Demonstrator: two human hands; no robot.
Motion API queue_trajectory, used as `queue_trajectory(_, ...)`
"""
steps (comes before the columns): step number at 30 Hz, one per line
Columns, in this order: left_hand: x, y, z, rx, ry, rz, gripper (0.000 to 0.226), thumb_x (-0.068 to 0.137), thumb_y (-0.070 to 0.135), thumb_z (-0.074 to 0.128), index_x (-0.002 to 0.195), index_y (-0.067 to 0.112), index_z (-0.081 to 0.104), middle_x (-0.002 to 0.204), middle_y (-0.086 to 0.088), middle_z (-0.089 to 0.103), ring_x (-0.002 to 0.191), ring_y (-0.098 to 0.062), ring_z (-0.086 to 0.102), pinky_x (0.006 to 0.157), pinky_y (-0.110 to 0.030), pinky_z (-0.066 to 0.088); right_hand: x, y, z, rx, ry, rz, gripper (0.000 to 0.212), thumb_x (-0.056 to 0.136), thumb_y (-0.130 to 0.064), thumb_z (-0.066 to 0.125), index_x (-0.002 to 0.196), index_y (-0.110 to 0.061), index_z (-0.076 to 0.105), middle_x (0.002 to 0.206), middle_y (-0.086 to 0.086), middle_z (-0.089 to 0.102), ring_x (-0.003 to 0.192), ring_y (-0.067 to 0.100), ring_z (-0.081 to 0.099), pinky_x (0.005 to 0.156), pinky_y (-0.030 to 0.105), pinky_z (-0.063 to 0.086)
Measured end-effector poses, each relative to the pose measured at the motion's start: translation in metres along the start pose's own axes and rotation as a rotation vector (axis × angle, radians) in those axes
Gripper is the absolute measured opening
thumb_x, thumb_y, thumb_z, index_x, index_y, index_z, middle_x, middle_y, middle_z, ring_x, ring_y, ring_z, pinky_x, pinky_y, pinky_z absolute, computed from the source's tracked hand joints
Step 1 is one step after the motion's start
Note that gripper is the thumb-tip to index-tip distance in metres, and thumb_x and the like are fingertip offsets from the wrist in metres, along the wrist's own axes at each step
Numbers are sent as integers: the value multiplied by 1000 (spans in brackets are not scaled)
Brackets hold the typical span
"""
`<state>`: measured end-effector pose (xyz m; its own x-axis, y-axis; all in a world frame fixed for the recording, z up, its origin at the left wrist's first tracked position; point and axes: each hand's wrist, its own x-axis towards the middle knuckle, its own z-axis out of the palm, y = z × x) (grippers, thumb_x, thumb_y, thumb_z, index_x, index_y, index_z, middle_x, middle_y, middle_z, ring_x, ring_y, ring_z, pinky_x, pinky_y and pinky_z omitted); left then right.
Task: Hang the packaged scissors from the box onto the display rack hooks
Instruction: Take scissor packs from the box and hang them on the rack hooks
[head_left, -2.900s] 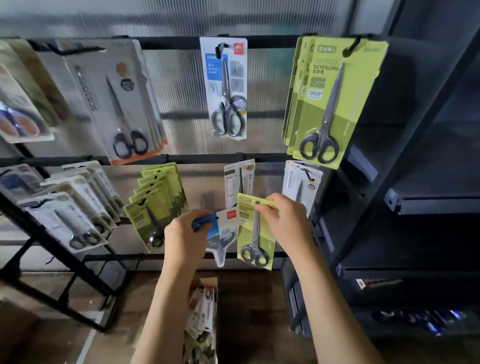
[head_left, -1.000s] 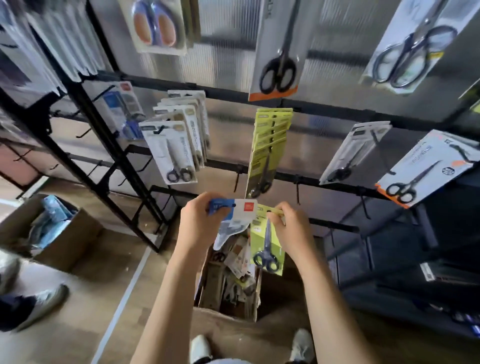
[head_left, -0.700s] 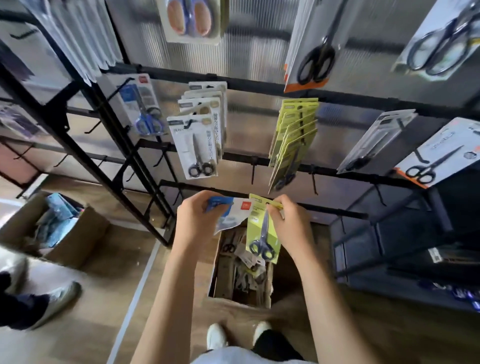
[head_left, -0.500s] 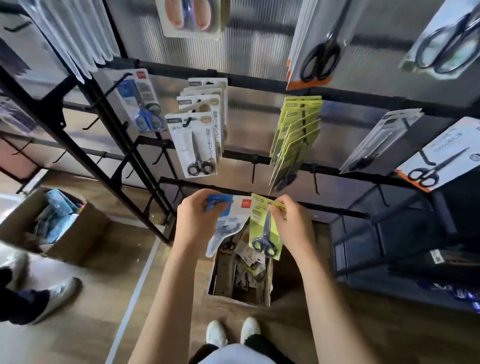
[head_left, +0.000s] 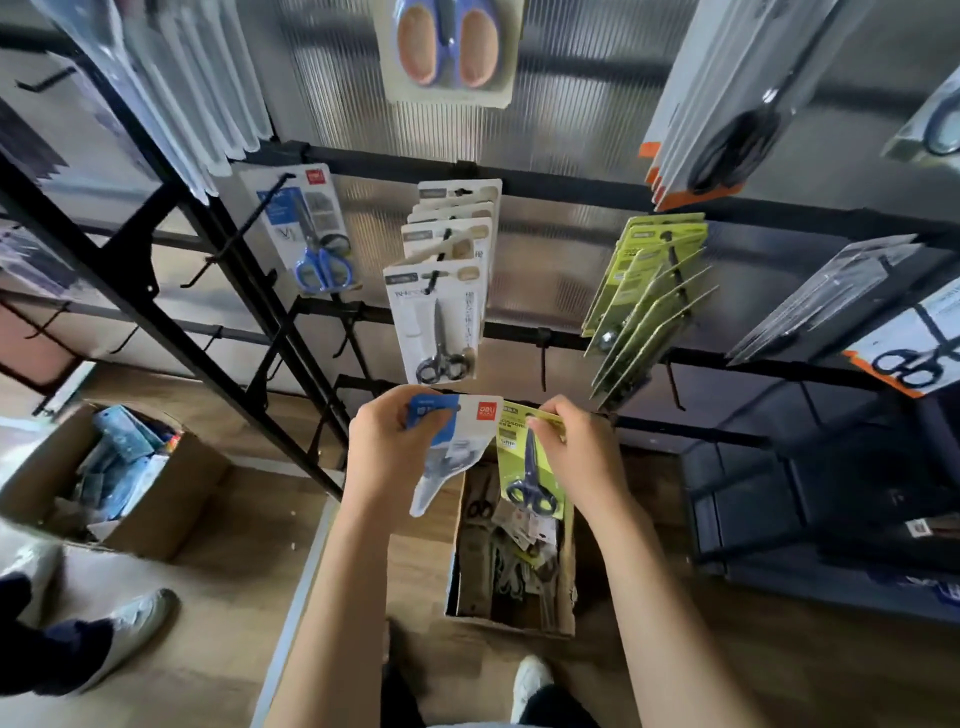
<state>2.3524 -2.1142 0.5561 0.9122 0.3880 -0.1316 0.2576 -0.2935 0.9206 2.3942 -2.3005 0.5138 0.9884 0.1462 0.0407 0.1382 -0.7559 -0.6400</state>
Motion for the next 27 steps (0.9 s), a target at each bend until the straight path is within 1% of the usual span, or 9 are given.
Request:
queue_trajectory(2,16,-9,-17,25,-56,8,13,83,6,67,88,18,68,80,-7,69,74,-20,63,65,-31,52,3,-14,17,4,19,47,15,94,-27,56,95,-13,61,78,-4,62,64,12,55,51,20,39)
queue_trajectory(5,39,-23,-46,46,-103,21,14,83,7,67,87,21,68,79,-2,68,73,-17,62,62,-25,50,5,-34,45,8,50,114,15,93,-29,57,95,-15,60,84,2,66,69,18,60,56,29,45)
queue_trajectory(9,66,-40,-74,82,-147,44,12,83,9,69,88,20,67,79,-2,69,77,-21,65,68,-36,53,5,-59,76,-11,80,177,18,93,-28,57,100,-12,62,89,6,68,77,23,63,61,34,49)
queue_trajectory(11,77,-50,-82,90,-167,57,11,82,9,69,88,19,67,80,-4,69,77,-22,64,68,-36,52,6,-69,88,-10,86,196,18,93,-28,57,100,-12,62,89,7,69,79,25,63,63,39,51)
queue_trajectory(19,122,-106,-97,119,-140,-41,12,86,12,65,97,9,67,86,-6,69,77,-20,63,70,-34,52,25,-86,139,-18,30,162,19,92,-29,58,97,-11,62,82,6,67,73,24,61,61,39,49)
queue_trajectory(21,138,-117,-97,113,-115,-70,9,88,14,64,96,13,65,85,-3,66,73,-13,60,64,-25,51,32,-83,153,-15,-2,158,19,93,-28,56,96,-11,61,83,8,67,75,26,61,62,40,48)
queue_trajectory(24,163,-134,-93,83,-95,-144,6,90,15,61,97,16,61,76,7,57,66,0,52,51,-5,40,44,-75,176,-40,-54,179,18,94,-29,53,94,-12,60,83,7,66,75,27,60,62,38,48)
queue_trajectory(25,171,-141,-91,70,-100,-167,6,91,15,60,97,16,60,75,9,55,66,0,51,49,-3,39,47,-71,184,-50,-64,194,18,94,-30,53,93,-13,59,83,6,65,75,26,59,62,37,46)
queue_trajectory(27,187,-154,-86,55,-125,-181,7,91,13,60,98,13,61,77,8,56,68,-1,53,55,-5,43,53,-63,198,-36,-55,213,17,93,-28,53,90,-13,60,82,4,65,76,25,58,62,36,42)
